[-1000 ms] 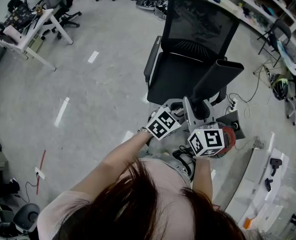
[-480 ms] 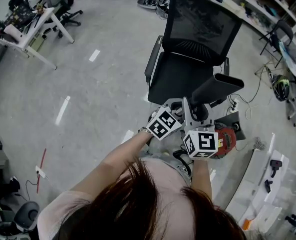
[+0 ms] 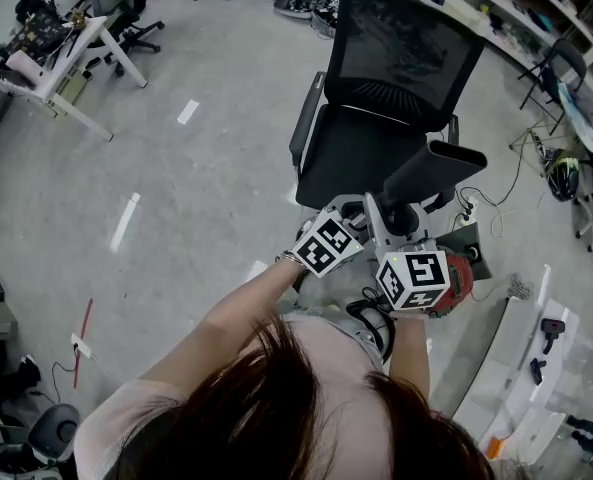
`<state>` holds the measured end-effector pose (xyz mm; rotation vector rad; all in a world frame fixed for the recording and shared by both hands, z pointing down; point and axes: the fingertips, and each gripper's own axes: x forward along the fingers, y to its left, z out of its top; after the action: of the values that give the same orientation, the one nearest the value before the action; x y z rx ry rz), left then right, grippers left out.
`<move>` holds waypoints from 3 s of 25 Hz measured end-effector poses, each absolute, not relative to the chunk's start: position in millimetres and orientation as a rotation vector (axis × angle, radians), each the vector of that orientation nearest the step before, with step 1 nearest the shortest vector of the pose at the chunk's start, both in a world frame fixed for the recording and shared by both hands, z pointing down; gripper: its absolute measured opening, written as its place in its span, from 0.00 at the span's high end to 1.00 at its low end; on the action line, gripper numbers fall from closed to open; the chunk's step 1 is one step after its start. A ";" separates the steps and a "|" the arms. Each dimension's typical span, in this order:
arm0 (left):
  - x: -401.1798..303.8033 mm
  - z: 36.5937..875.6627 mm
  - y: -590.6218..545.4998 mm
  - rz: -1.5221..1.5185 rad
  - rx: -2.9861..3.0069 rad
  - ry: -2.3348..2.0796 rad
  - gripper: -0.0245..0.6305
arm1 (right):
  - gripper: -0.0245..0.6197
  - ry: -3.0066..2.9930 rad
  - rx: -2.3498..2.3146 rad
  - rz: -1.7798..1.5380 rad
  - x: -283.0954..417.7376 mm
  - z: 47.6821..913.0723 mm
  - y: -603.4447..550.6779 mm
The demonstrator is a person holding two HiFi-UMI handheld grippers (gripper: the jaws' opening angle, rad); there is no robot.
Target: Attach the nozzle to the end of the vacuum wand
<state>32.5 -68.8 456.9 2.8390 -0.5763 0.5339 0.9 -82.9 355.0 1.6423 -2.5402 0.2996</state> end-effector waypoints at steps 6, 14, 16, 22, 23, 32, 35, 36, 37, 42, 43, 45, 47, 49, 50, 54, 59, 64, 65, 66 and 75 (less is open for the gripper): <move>30.0 459.6 -67.9 0.540 2.833 -0.565 0.71 | 0.68 -2.589 1.484 0.390 -4.7 360.2 -82.5; 30.3 459.2 -63.1 0.528 2.838 -0.530 0.71 | 0.68 -2.588 1.523 0.395 -4.5 357.5 -77.2; 30.5 458.5 -59.0 0.515 2.841 -0.489 0.71 | 0.68 -2.605 1.417 0.408 -7.6 358.0 -72.3; 31.8 454.5 -46.7 0.514 2.854 -0.403 0.71 | 0.68 -2.584 1.172 0.348 -11.8 356.9 -58.2; 32.6 454.6 -46.5 0.518 2.856 -0.403 0.71 | 0.68 -2.580 1.179 0.338 -10.9 356.7 -58.2; 27.5 455.5 -61.8 0.525 2.850 -0.553 0.71 | 0.68 -2.510 1.485 0.335 -7.0 357.1 -75.9; 26.0 455.8 -63.9 0.524 2.842 -0.578 0.71 | 0.68 -2.490 1.533 0.336 -7.3 357.3 -78.7; 25.4 456.0 -63.8 0.524 2.841 -0.572 0.71 | 0.68 -2.492 1.527 0.339 -8.3 357.6 -78.7; 24.5 456.1 -63.1 0.525 2.841 -0.556 0.71 | 0.68 -2.502 1.503 0.345 -10.0 358.0 -77.9; 22.0 453.9 -57.8 0.528 2.847 -0.460 0.71 | 0.68 -2.549 1.237 0.428 -18.7 357.6 -68.1; 22.8 453.2 -58.6 0.528 2.844 -0.468 0.71 | 0.68 -2.545 1.210 0.437 -16.9 356.5 -67.1; 24.4 451.9 -60.6 0.530 2.836 -0.496 0.71 | 0.68 -2.536 1.217 0.423 -12.6 354.2 -66.8; 24.6 452.6 -61.6 0.534 2.832 -0.525 0.71 | 0.68 -2.531 1.284 0.402 -10.0 353.7 -67.8; 23.7 455.1 -62.6 0.535 2.831 -0.553 0.71 | 0.68 -2.517 1.371 0.390 -8.8 355.1 -69.1; 23.5 456.1 -63.3 0.534 2.830 -0.566 0.71 | 0.68 -2.507 1.411 0.384 -8.2 355.9 -69.8; 25.3 457.2 -63.7 0.535 2.830 -0.576 0.71 | 0.68 -2.483 1.505 0.380 -4.5 357.0 -70.0; 24.4 456.6 -64.1 0.534 2.824 -0.581 0.71 | 0.68 -2.481 1.529 0.439 -4.4 356.9 -69.1; 21.8 455.9 -61.7 0.518 2.820 -0.597 0.71 | 0.68 -2.451 1.547 0.425 -5.4 357.5 -63.1; 20.9 455.7 -62.3 0.513 2.815 -0.612 0.71 | 0.68 -2.442 1.545 0.422 -5.0 358.0 -60.7; 20.0 455.4 -63.4 0.510 2.809 -0.628 0.71 | 0.68 -2.435 1.542 0.421 -4.3 358.4 -57.4; 28.3 457.8 -52.6 0.482 2.772 -0.756 0.71 | 0.68 -2.484 1.559 0.428 37.4 358.5 -8.5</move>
<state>28.3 -52.6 457.8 2.7716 -0.7555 0.4820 37.4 -8.5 358.5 1.5587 -2.4840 0.4283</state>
